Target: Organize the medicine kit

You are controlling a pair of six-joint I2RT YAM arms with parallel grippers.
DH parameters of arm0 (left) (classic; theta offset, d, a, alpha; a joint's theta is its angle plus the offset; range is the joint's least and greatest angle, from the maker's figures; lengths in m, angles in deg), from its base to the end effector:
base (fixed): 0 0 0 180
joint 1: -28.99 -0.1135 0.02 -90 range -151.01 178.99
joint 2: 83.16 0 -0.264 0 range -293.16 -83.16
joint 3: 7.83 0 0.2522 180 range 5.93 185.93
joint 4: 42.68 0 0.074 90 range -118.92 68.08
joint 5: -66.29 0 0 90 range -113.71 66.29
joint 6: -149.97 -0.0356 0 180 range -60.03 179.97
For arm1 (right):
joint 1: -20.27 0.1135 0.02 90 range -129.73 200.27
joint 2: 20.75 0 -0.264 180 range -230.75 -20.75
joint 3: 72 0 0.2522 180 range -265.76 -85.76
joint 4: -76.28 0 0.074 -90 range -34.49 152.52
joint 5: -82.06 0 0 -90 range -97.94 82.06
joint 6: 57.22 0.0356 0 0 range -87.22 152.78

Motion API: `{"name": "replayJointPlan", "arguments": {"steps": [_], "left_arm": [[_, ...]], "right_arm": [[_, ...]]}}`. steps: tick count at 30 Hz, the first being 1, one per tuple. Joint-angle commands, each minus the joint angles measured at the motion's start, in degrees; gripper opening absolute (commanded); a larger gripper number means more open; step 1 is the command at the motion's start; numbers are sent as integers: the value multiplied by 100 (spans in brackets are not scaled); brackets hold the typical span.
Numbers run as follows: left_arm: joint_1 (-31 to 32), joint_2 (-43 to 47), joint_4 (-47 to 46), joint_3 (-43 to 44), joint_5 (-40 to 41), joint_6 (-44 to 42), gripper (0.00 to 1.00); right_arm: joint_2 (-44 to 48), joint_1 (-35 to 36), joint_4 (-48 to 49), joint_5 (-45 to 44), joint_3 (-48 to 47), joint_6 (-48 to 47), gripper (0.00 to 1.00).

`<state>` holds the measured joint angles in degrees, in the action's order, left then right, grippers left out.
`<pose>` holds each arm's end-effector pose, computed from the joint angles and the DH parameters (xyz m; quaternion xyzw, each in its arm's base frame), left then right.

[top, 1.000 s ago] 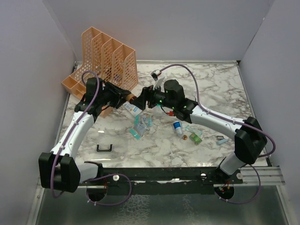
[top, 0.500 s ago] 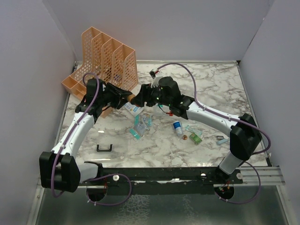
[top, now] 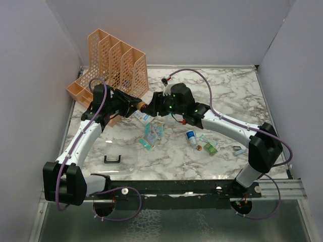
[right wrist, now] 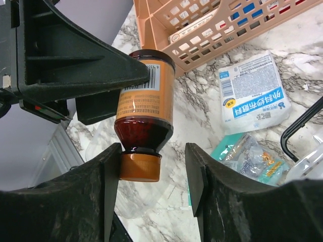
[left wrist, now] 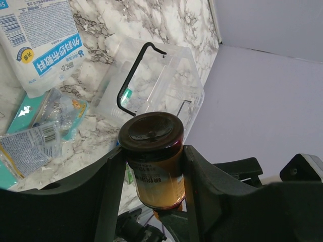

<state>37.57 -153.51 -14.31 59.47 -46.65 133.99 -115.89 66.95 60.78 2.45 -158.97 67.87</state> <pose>0.2691 -0.0546 0.2930 -0.3802 0.7717 -0.4467 0.2457 0.2650 0.2904 0.2968 -0.1335 0.8244 0.4139 0.3623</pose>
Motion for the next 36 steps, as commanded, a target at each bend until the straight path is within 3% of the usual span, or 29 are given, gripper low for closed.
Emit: {"name": "replayJointPlan", "arguments": {"steps": [1, 9, 13, 18, 21, 25, 28, 33, 36], "left_arm": [[-49, -9, -221, 155, -84, -27, 48], [-71, -9, -116, 236, -74, -40, 51], [-76, -5, -29, 320, -18, -153, 56], [-71, 37, 235, 409, 169, -589, 83], [-76, 191, 280, 384, 401, -1111, 91], [-76, 568, -258, 214, 595, -2331, 92], [-67, 828, -750, 82, 317, -3806, 91], [9, 759, -615, 174, -505, -5660, 86], [320, 813, -673, 31, -947, -6797, 80]], "right_arm": [[255, 24, -178, 121, 51, -143, 51], [185, 22, -528, 82, -283, -167, 25], [207, 17, -543, 171, -355, -178, 17], [182, -72, -777, 307, -573, -178, 11], [149, -288, -1124, 619, -753, -170, 10], [-57, -559, -1933, 1324, -1260, -385, 10], [-286, -651, -2751, 1692, -1676, -674, 9], [-747, -900, -4229, 2092, -2304, -1053, 6], [-780, -949, -4566, 2255, -2414, -1237, 7]]}}
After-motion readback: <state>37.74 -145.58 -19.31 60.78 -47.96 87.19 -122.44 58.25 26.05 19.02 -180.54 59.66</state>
